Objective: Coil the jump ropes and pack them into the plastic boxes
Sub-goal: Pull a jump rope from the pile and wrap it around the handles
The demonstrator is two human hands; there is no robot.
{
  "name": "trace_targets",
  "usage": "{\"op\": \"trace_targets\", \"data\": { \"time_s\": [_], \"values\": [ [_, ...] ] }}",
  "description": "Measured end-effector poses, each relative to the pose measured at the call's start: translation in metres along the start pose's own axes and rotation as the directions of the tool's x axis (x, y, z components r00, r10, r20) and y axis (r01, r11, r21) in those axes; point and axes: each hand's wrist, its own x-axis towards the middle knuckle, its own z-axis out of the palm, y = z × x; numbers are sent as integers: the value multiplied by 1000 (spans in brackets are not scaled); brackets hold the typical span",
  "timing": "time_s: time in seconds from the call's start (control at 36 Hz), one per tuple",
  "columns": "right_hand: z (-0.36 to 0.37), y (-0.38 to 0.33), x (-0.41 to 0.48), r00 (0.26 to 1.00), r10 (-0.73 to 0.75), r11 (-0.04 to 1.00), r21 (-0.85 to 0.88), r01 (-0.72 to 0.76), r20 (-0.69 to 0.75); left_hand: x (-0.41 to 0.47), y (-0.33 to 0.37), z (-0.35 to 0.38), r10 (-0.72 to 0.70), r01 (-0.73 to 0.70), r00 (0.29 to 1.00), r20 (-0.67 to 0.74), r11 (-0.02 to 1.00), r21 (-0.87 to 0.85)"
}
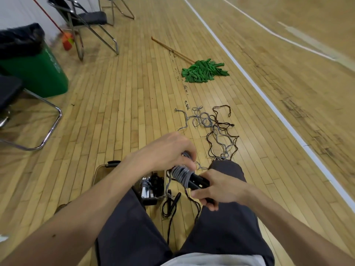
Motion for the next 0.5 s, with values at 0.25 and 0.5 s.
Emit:
{"op": "trace_targets", "data": {
  "time_s": [0.25, 0.5],
  "values": [
    [4, -6, -6, 977, 52, 980, -199, -10, 208, 6, -5, 13, 24, 15, 981, 195, 980, -198],
    [-1, -27, -19, 955, -112, 983, -109, 147, 276, -2, -35, 24, 93, 96, 973, 209, 664, -741]
  ]
}}
